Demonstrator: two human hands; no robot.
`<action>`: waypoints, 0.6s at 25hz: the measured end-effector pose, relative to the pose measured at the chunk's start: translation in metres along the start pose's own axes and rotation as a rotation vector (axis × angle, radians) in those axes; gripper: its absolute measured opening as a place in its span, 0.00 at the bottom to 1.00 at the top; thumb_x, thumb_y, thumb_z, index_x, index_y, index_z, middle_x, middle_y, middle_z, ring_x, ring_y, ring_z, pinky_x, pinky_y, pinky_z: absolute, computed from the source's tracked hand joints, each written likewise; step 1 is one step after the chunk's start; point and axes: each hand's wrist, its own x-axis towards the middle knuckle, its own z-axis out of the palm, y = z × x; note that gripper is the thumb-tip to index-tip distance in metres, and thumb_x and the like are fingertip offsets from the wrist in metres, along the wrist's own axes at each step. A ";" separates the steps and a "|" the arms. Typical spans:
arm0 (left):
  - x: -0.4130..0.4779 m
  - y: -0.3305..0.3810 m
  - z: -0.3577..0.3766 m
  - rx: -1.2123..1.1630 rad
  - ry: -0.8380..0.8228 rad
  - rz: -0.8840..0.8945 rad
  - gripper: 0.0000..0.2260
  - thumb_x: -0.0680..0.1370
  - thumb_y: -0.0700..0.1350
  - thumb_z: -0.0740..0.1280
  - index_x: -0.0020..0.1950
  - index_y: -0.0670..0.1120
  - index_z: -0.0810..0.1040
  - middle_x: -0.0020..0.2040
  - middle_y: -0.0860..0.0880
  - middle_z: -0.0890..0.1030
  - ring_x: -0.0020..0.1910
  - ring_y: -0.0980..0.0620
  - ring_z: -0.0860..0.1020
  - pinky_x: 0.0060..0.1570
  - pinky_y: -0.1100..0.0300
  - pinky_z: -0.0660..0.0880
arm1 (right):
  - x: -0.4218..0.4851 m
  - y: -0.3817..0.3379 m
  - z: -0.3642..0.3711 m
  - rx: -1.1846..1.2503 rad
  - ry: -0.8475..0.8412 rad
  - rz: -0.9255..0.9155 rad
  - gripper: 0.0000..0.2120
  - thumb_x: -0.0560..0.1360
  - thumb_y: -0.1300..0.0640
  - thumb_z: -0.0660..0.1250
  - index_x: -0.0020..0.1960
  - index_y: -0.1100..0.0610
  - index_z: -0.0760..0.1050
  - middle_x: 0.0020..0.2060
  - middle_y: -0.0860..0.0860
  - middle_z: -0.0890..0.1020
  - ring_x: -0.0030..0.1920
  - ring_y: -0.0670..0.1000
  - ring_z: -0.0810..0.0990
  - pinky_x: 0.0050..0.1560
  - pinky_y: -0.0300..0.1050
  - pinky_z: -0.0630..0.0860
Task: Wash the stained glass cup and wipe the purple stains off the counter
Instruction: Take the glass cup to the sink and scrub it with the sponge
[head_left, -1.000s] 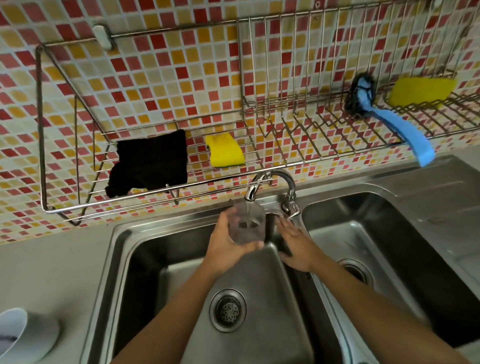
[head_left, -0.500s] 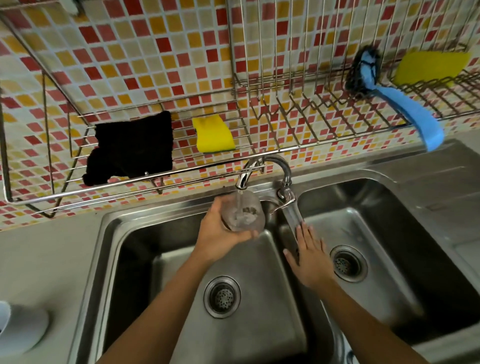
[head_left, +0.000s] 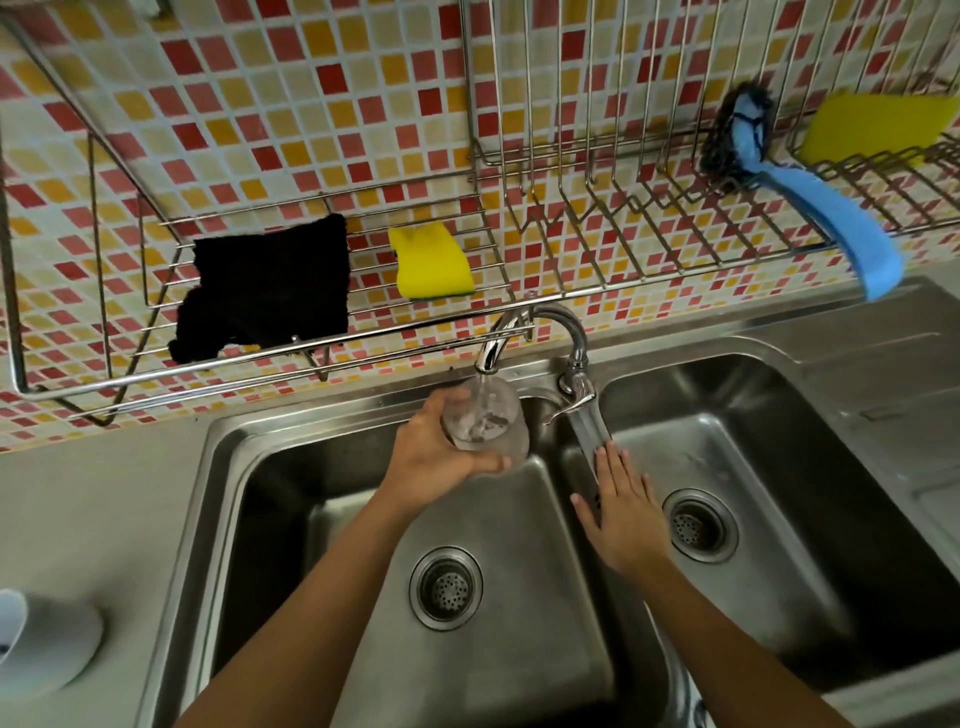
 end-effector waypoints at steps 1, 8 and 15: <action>0.001 0.000 0.000 0.005 -0.006 0.006 0.35 0.55 0.51 0.81 0.59 0.58 0.72 0.46 0.65 0.76 0.46 0.66 0.75 0.44 0.71 0.71 | 0.000 0.001 0.000 0.008 0.010 0.003 0.34 0.78 0.38 0.44 0.75 0.55 0.38 0.75 0.52 0.41 0.74 0.51 0.37 0.71 0.49 0.38; 0.003 -0.004 -0.005 0.058 -0.003 0.040 0.37 0.53 0.55 0.80 0.60 0.60 0.70 0.48 0.64 0.76 0.49 0.58 0.77 0.51 0.60 0.75 | 0.001 -0.001 -0.007 0.172 0.066 0.007 0.29 0.79 0.43 0.50 0.76 0.56 0.50 0.76 0.53 0.53 0.76 0.51 0.49 0.73 0.50 0.44; 0.005 -0.007 -0.011 0.040 0.017 0.029 0.35 0.54 0.51 0.80 0.58 0.59 0.72 0.44 0.67 0.75 0.45 0.67 0.75 0.45 0.67 0.73 | 0.040 -0.025 -0.041 0.339 0.237 -0.264 0.24 0.74 0.64 0.63 0.70 0.60 0.65 0.68 0.56 0.69 0.70 0.55 0.65 0.71 0.45 0.57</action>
